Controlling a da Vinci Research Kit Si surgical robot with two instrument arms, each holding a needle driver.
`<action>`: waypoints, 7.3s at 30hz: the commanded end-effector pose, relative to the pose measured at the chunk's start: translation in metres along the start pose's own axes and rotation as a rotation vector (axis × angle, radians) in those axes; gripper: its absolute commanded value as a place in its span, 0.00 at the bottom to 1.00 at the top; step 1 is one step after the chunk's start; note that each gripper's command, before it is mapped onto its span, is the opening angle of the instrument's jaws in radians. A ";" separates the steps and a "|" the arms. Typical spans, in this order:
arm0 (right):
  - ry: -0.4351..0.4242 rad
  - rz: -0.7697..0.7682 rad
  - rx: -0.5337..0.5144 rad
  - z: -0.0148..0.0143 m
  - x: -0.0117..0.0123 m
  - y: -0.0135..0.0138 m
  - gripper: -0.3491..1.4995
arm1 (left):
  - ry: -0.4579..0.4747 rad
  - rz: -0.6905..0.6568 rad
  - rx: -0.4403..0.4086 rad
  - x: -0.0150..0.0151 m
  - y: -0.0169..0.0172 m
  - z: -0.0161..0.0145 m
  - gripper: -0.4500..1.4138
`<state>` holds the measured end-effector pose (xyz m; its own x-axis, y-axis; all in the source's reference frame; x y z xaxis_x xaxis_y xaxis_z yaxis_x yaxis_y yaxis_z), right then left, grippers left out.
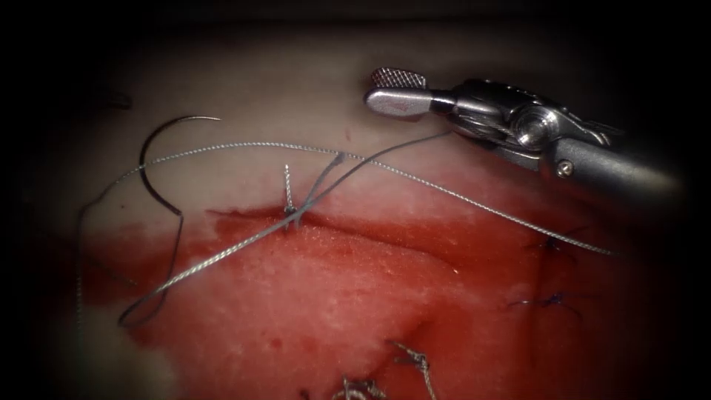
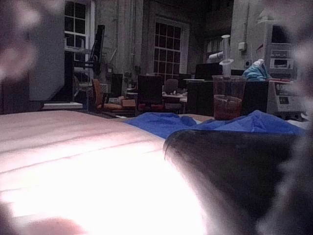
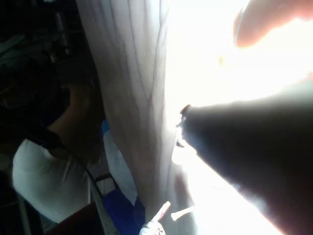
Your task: Wound Closure
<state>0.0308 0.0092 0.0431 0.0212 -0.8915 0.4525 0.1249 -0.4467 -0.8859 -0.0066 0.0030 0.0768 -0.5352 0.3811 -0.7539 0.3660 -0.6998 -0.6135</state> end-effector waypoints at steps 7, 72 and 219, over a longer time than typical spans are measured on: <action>-0.007 0.000 -0.006 0.0008 -0.0014 0.0004 0.99 | 0.087 -0.059 0.055 0.0041 -0.0025 0.0007 0.86; 0.222 0.130 -0.350 -0.0023 0.0004 0.0076 0.96 | 0.541 -0.260 0.571 0.0043 -0.0105 0.0080 0.00; 0.230 0.050 -0.162 0.0073 0.0067 0.0036 0.85 | -0.364 0.281 0.778 -0.0060 -0.0214 0.0097 0.18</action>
<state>0.0379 0.0008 0.0446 -0.2115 -0.8991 0.3831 -0.0277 -0.3864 -0.9219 -0.0188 0.0083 0.0976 -0.7733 -0.0105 -0.6339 0.0036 -0.9999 0.0123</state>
